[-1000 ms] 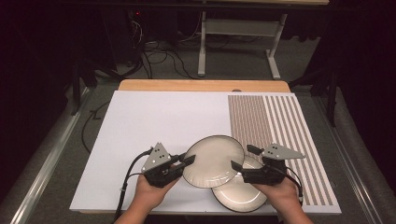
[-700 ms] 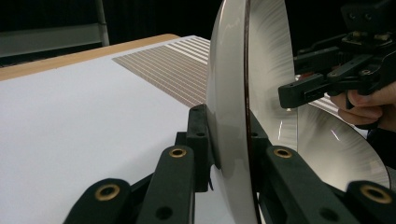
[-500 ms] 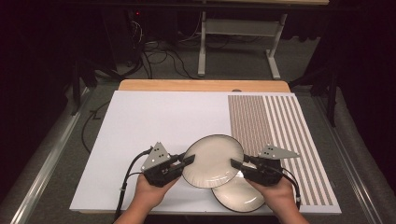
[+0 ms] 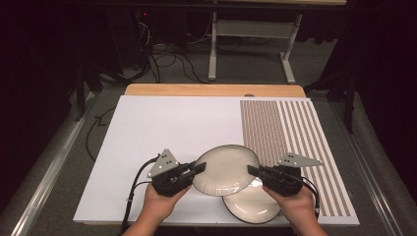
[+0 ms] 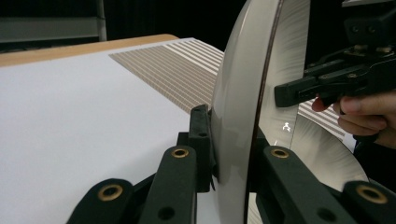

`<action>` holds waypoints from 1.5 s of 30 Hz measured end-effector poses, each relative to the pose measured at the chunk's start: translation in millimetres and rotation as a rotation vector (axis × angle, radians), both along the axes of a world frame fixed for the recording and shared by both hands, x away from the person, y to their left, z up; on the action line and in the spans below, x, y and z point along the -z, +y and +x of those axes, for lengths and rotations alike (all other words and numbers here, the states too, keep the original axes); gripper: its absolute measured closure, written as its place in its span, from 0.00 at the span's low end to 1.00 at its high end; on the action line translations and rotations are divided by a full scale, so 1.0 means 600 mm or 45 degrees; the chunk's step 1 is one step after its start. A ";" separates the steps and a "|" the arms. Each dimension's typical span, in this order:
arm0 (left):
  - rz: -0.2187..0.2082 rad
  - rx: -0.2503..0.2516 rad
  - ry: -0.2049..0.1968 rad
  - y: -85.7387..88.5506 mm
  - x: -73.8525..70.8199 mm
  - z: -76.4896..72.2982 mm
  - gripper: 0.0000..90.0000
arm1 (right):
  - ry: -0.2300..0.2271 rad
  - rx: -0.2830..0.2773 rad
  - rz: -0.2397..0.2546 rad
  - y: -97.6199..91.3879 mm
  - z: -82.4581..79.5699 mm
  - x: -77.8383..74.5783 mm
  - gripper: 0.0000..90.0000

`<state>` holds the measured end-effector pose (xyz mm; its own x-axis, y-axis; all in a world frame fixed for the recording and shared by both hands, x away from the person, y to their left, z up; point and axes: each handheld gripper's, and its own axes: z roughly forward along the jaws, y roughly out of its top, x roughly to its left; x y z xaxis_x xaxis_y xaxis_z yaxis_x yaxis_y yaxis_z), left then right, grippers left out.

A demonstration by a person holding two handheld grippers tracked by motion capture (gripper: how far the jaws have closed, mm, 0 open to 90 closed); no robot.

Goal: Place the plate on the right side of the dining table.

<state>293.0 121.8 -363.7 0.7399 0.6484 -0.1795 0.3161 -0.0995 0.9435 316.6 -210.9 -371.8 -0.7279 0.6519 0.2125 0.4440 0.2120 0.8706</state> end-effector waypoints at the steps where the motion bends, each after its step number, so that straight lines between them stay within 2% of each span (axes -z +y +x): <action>1: 0.001 0.002 -0.008 -0.003 -0.005 0.001 0.90 | -0.009 0.005 0.003 -0.003 -0.001 -0.005 0.94; 5: 0.015 0.014 -0.046 -0.020 -0.026 0.009 0.89 | -0.057 0.021 0.024 -0.020 -0.002 -0.023 0.94; 7: 0.013 0.016 -0.048 -0.028 -0.034 0.015 0.89 | -0.074 0.030 0.026 -0.028 -0.001 -0.030 0.94; 12: 0.004 0.013 -0.056 -0.043 -0.043 0.031 0.88 | -0.105 0.056 0.043 -0.043 0.001 -0.042 0.95; 14: 0.028 0.027 -0.064 -0.055 -0.045 0.044 0.88 | -0.122 0.080 0.029 -0.053 0.004 -0.050 0.95; 15: 0.028 0.027 -0.064 -0.055 -0.045 0.044 0.88 | -0.122 0.080 0.029 -0.053 0.004 -0.050 0.95; 18: 0.089 0.042 -0.050 -0.071 -0.048 0.061 0.88 | -0.136 0.102 0.019 -0.066 0.010 -0.053 0.95; 21: 0.103 0.061 -0.024 -0.095 -0.052 0.083 0.88 | -0.148 0.133 0.021 -0.089 0.022 -0.057 0.96; 24: 0.108 0.068 -0.021 -0.108 -0.055 0.092 0.88 | -0.158 0.160 0.018 -0.106 0.028 -0.060 0.95; 30: 0.124 0.084 -0.018 -0.146 -0.061 0.118 0.88 | -0.161 0.205 0.036 -0.136 0.038 -0.062 0.95; 35: 0.115 0.098 -0.002 -0.177 -0.060 0.146 0.88 | -0.154 0.250 0.044 -0.162 0.050 -0.062 0.95; 40: 0.113 0.120 0.010 -0.211 -0.054 0.175 0.87 | -0.150 0.301 0.030 -0.191 0.061 -0.061 0.95; 41: 0.117 0.124 0.017 -0.221 -0.050 0.182 0.87 | -0.142 0.327 0.024 -0.204 0.066 -0.057 0.95; 45: 0.125 0.133 0.043 -0.249 -0.039 0.200 0.86 | -0.123 0.358 0.015 -0.220 0.071 -0.051 0.95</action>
